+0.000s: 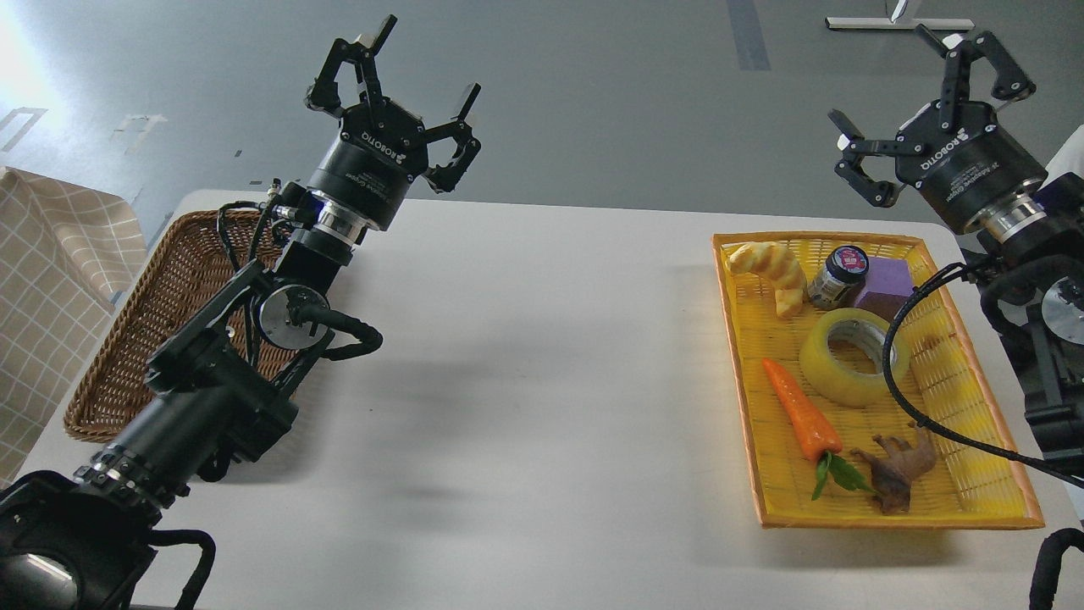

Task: Place and transfer tape with both arms
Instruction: 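Move the right gripper toward the yellow tape roll in the tray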

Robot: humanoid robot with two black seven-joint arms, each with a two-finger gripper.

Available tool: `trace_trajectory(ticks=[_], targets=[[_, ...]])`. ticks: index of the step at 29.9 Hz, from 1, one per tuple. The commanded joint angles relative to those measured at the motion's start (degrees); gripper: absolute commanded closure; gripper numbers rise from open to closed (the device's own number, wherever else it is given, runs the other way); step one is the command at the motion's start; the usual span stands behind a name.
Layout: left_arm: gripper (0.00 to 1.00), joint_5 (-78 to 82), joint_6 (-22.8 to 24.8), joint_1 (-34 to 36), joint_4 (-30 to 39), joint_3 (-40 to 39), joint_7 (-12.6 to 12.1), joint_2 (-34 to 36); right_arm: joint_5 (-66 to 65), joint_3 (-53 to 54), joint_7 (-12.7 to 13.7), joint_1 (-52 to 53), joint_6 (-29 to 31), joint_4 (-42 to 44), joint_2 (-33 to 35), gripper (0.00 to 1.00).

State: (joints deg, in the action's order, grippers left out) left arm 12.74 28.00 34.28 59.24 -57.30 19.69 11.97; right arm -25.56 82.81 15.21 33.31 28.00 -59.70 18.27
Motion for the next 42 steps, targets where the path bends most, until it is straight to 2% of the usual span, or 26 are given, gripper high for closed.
trace_trajectory(ticks=[1, 11, 16, 18, 27, 34, 42], targets=[[0.02, 0.00, 0.00, 0.17, 0.00, 0.00, 0.00, -0.10, -1.33, -5.54, -0.01, 0.61, 0.00, -0.94, 5.70, 0.00], [0.02, 0.00, 0.00, 0.17, 0.00, 0.00, 0.00, -0.10, -1.86, -21.54, -0.18, 2.89, 0.00, -4.46, 19.69, 0.00], [0.02, 0.00, 0.00, 0.26, 0.00, 0.00, 0.00, -0.19, -9.58, -25.16, -0.36, 4.92, 0.00, -9.64, 24.08, 0.00], [0.02, 0.00, 0.00, 0.26, 0.00, 0.00, 0.00, -0.10, -16.42, -25.33, -0.45, 5.01, 0.00, -12.36, 25.75, 0.00], [0.02, 0.00, 0.00, 0.17, 0.26, -0.18, 0.00, -0.10, -37.52, -25.42, -0.18, 4.83, 0.00, -16.15, 27.60, 0.00], [0.02, 0.00, 0.00, 0.35, 0.35, -0.18, 0.00, -0.28, -44.04, -25.68, -0.27, 3.52, 0.00, -17.74, 29.97, 0.00], [0.02, 0.00, 0.00, 0.35, 0.35, -0.18, 0.00, -0.37, -44.49, -25.77, -0.62, 1.40, 0.00, -17.65, 31.73, 0.00]])
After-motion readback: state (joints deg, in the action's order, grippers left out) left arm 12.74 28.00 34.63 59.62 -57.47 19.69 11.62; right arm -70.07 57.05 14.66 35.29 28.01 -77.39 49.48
